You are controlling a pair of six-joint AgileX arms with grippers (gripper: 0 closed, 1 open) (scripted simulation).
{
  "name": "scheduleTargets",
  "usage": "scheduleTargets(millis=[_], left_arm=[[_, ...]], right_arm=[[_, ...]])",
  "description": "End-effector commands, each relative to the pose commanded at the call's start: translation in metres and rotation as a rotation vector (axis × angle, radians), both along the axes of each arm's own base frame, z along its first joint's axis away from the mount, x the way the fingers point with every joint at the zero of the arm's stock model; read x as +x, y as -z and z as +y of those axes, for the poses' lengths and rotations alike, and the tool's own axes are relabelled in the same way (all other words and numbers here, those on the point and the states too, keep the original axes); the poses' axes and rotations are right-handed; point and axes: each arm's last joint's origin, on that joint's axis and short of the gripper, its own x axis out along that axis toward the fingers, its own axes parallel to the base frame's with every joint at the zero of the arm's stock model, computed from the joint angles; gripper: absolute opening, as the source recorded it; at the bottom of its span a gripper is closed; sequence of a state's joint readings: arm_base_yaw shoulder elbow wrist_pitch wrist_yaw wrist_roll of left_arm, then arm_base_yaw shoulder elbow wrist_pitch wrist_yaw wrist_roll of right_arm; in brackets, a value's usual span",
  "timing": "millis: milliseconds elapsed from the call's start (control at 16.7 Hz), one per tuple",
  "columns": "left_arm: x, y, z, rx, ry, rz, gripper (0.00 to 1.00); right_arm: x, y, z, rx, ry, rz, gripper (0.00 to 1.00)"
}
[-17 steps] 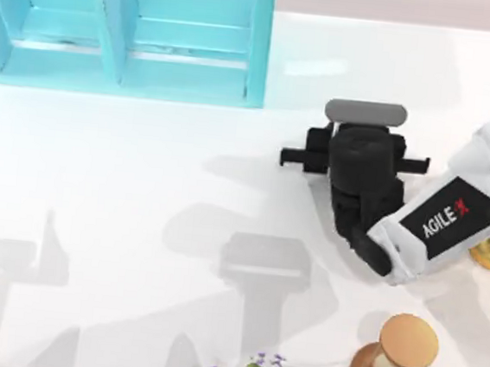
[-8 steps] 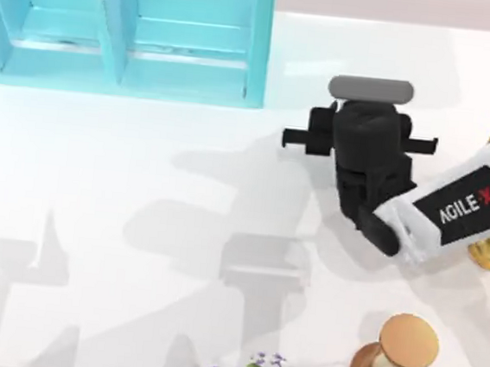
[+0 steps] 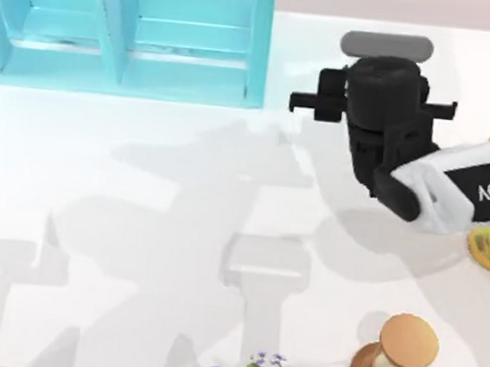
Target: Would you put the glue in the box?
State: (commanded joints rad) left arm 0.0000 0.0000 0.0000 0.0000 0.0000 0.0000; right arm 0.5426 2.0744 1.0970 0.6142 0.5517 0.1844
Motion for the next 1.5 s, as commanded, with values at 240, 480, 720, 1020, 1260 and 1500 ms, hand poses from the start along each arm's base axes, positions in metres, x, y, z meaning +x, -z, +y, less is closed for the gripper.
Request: scheduleTargets(millis=[240, 480, 720, 1020, 1260, 1500], left_arm=[[0.000, 0.000, 0.000, 0.000, 0.000, 0.000, 1.00], [0.000, 0.000, 0.000, 0.000, 0.000, 0.000, 1.00], [0.000, 0.000, 0.000, 0.000, 0.000, 0.000, 1.00], [0.000, 0.000, 0.000, 0.000, 0.000, 0.000, 1.00], [0.000, 0.000, 0.000, 0.000, 0.000, 0.000, 1.00], [0.000, 0.000, 0.000, 0.000, 0.000, 0.000, 1.00]], right_arm=[[-0.001, -0.004, 0.000, 0.001, -0.001, -0.001, 0.00], [0.007, -0.010, -0.006, -0.014, -0.014, 0.002, 0.00], [0.041, -0.040, -0.054, -0.132, -0.092, 0.049, 0.00], [0.069, -0.062, -0.184, -0.372, -0.302, 0.274, 0.00], [0.040, -0.064, -0.307, -0.471, -0.563, 0.438, 0.00], [-0.022, -0.050, -0.396, -0.406, -0.839, 0.420, 0.00]])
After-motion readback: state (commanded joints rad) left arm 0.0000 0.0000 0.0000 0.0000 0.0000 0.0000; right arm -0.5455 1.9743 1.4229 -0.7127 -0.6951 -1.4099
